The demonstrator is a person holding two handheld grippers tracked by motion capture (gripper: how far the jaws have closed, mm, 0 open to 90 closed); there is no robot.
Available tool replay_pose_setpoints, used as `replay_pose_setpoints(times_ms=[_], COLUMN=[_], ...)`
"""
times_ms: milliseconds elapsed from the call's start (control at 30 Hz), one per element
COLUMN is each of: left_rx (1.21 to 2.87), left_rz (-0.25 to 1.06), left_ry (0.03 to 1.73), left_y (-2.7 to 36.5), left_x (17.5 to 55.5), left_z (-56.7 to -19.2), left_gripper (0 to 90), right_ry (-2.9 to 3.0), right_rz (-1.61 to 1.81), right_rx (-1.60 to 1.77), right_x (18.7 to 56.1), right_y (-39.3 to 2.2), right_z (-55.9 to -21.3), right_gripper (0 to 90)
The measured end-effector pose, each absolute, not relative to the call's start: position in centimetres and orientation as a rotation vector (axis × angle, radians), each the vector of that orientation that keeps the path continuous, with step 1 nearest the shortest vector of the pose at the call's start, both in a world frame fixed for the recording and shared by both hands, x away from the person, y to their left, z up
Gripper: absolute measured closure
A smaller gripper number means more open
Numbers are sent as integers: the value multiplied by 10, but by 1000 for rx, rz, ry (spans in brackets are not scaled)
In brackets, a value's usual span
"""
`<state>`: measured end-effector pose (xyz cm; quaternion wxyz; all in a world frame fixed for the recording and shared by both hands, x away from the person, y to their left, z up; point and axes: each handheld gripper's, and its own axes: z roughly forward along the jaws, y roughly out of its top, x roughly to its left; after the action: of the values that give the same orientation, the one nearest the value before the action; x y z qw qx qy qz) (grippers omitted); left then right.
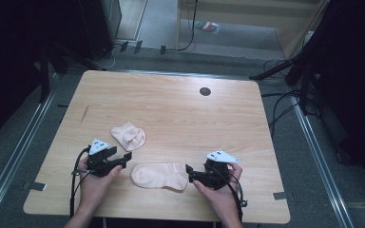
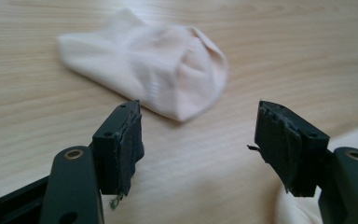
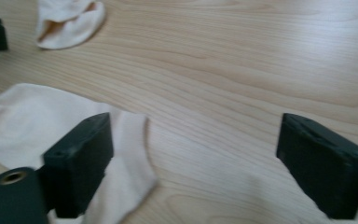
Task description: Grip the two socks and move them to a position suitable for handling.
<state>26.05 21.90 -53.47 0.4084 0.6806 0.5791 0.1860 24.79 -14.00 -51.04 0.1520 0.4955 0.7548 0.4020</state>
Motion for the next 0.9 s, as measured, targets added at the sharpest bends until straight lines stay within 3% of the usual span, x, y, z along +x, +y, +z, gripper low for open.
replay_pose_setpoints(times_ms=[67, 300, 467, 633, 767, 900], left_rx=[1702, 1675, 1766, 1819, 1819, 1808], left_rz=[474, 515, 651, 635, 664, 676], left_ry=[1492, 1565, 1534, 1564, 1610, 1623], left_y=[222, 214, 197, 188, 187, 192], left_x=[266, 288, 297, 305, 308, 309], left_z=[-535, -539, -537, -542, -545, -544], left_gripper=[328, 339, 343, 371, 469, 669], right_ry=[2156, 2081, 2047, 2050, 2056, 2056], right_rz=[1124, 1164, 1135, 1116, 1109, 1105], right_rx=[1429, 1525, 1544, 1568, 1552, 1559], right_x=[250, 256, 255, 257, 255, 255], right_y=[-148, -168, -175, -177, -175, -176], right_z=[-511, -511, -511, -515, -515, -515], right_gripper=[17, 8, 8, 8, 9, 11])
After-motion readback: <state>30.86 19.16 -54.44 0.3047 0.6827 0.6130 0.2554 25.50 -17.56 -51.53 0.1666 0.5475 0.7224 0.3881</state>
